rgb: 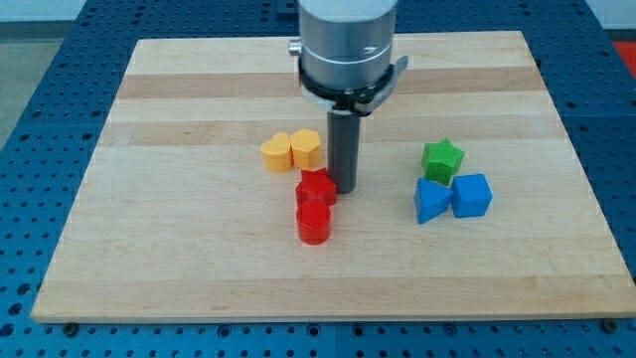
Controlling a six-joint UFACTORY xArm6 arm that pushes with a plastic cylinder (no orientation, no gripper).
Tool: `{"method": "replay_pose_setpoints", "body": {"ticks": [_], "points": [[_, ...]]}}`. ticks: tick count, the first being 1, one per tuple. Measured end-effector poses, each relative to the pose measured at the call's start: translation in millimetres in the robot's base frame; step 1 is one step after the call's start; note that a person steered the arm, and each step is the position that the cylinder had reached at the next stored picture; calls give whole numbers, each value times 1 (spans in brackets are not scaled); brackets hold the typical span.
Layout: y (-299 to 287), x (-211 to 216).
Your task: Push the green star to the right of the green circle
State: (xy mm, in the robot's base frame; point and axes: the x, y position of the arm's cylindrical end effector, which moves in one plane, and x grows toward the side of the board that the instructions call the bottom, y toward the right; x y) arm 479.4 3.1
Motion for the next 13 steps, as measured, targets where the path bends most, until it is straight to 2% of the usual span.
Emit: {"method": "replay_pose_setpoints", "body": {"ticks": [2, 7, 9, 12, 13], "points": [[4, 7], [98, -13], [115, -16], [149, -71], [147, -62]]}}
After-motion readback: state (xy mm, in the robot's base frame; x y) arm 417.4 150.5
